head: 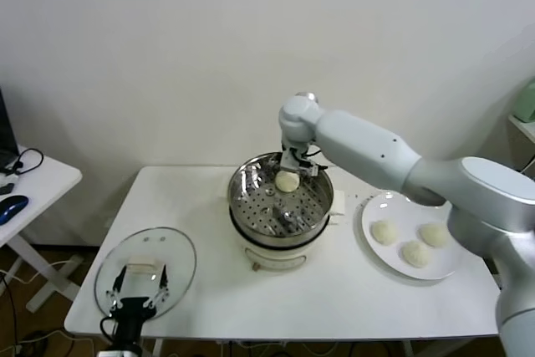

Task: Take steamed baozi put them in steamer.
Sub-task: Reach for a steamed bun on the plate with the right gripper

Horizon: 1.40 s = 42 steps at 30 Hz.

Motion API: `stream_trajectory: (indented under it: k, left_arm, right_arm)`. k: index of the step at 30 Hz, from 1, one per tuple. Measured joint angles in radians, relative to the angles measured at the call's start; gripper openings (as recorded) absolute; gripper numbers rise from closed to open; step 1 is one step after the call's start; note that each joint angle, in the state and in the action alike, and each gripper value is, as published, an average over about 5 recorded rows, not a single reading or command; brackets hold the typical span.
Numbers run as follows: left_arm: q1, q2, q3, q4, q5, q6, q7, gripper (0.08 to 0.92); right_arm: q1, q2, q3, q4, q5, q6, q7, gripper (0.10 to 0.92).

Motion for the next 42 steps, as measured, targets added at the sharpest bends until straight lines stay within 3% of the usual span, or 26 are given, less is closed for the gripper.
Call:
stream_trajectory:
  k: [11, 18, 29, 42]
  left_arm:
    - [-0.014, 0.002, 0.011, -0.008, 0.002, 0.007, -0.013, 0.823]
    - [-0.016, 0.003, 0.016, -0.020, 0.001, 0.006, -0.024, 0.823]
    - [-0.011, 0.000, 0.018, -0.026, 0.002, 0.006, -0.030, 0.823]
    - [-0.007, -0.006, 0.011, -0.018, 0.000, 0.007, -0.039, 0.823]
  right_arm:
    - [0.132, -0.238, -0.089, 0.039, 0.385, -0.210, -0.038, 0.823]
    - [0.112, -0.391, -0.095, -0.018, 0.520, -0.317, -0.041, 0.823]
    - [-0.094, -0.510, 0.037, -0.096, 0.511, -0.376, -0.021, 0.823]
    - [-0.317, -0.449, 0.209, -0.204, 0.400, -0.378, 0.008, 0.823]
